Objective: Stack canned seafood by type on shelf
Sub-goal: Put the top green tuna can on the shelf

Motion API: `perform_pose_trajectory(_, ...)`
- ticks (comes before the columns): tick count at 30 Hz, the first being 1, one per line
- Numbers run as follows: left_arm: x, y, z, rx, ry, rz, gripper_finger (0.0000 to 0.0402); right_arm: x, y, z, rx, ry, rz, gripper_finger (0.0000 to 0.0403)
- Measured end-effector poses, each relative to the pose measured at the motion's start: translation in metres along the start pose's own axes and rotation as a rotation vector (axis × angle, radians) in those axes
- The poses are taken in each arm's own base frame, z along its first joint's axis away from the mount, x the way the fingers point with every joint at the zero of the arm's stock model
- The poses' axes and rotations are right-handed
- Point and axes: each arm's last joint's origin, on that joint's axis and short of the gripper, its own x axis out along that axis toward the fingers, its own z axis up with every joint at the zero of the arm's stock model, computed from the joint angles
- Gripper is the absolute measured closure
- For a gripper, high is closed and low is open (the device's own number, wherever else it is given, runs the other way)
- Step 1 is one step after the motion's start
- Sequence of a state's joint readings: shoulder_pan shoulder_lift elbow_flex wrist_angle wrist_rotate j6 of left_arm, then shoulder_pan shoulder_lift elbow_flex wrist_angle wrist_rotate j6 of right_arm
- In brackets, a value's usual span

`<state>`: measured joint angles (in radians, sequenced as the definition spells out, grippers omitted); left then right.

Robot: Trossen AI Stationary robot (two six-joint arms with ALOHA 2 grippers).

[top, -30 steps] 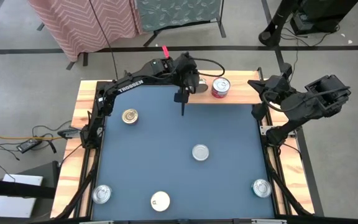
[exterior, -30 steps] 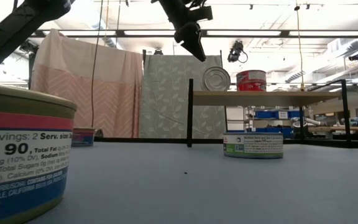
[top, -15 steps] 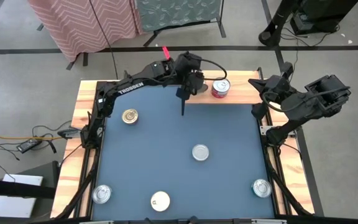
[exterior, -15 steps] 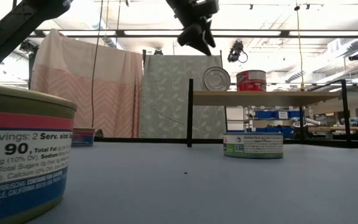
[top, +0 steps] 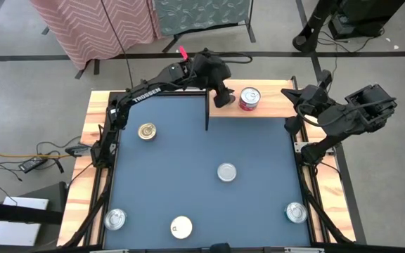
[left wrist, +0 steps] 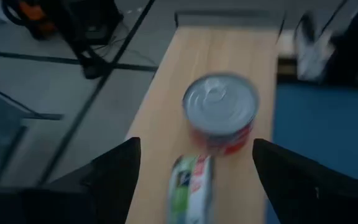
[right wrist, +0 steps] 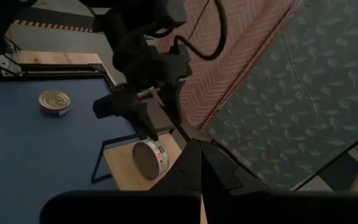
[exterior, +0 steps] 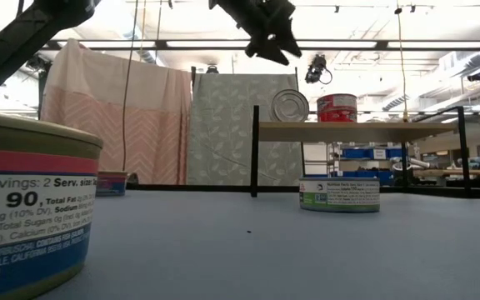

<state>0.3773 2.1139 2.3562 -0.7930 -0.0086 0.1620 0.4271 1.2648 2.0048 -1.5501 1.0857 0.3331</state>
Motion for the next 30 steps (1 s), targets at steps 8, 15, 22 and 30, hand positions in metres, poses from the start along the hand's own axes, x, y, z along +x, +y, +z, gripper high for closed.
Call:
perform_pose_trajectory(8,0.001,0.014,-0.007,-0.189,0.037,-0.079,0.009,0.0,0.0,0.0,-0.015,-0.001,-0.002,0.0398)
perform_pose_trajectory(15,-0.001,0.022,-0.022,-0.092,0.166,-0.08,0.009,0.0,0.0,0.0,-0.022,-0.001,-0.002,0.0398)
perform_pose_trajectory(22,0.001,0.024,-0.026,-0.034,0.2,-0.078,0.009,0.0,0.0,0.0,-0.022,-0.001,-0.002,0.0398)
perform_pose_trajectory(30,0.014,0.022,-0.037,0.014,0.266,-0.097,0.009,0.0,0.0,0.001,-0.014,-0.005,0.0,0.0398)
